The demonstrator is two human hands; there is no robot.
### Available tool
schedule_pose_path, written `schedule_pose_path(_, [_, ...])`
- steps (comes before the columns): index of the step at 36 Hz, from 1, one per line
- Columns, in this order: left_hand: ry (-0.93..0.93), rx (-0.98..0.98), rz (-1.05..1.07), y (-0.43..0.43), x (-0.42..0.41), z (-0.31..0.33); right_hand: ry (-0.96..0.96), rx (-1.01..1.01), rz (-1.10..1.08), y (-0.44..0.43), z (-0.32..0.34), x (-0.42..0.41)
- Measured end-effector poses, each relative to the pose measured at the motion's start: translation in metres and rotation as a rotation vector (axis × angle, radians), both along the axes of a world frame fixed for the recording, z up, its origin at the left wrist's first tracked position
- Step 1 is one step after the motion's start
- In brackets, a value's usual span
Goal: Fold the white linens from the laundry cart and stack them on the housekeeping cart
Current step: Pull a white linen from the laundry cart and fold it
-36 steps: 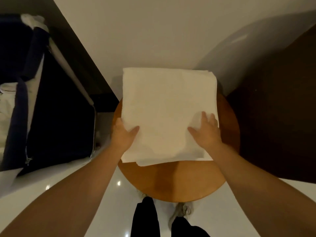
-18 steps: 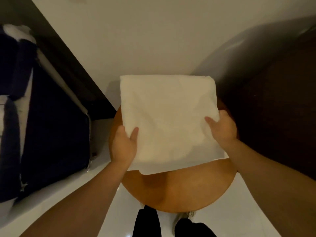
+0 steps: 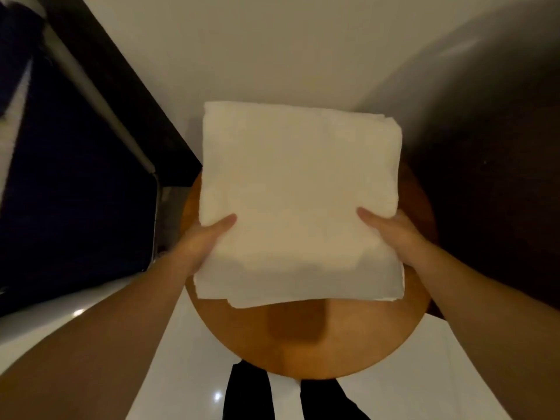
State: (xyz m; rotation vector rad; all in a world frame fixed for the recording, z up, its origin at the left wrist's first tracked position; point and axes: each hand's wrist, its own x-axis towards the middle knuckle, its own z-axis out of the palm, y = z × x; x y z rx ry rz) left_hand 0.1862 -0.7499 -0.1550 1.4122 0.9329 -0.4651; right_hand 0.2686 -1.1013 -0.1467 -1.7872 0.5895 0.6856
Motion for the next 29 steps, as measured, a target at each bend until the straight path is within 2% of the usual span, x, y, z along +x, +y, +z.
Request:
schedule_pose_path(2, [0.020, -0.019, 0.031, -0.002, 0.003, -0.005, 0.029, 0.085, -0.018, 0.001, -0.004, 0.003])
schedule_pose_path(6, [-0.004, -0.028, 0.070, -0.005, 0.007, -0.010, 0.052, 0.091, -0.034, 0.005, -0.010, 0.008])
schedule_pose_path(14, [0.047, -0.106, -0.011, 0.000, 0.009, -0.016, 0.143, 0.082, -0.038, 0.002, -0.011, 0.012])
schedule_pose_path(20, [-0.002, -0.165, -0.030, 0.007, 0.016, -0.019, 0.124, 0.116, -0.050, -0.001, -0.017, 0.013])
schedule_pose_path(23, [0.010, -0.227, -0.054, 0.010, 0.018, -0.021, 0.166, 0.145, -0.008, -0.006, -0.016, 0.016])
schedule_pose_path(29, [-0.037, -0.231, -0.058, 0.012, 0.028, -0.011, 0.232, 0.235, 0.029, -0.009, 0.001, 0.023])
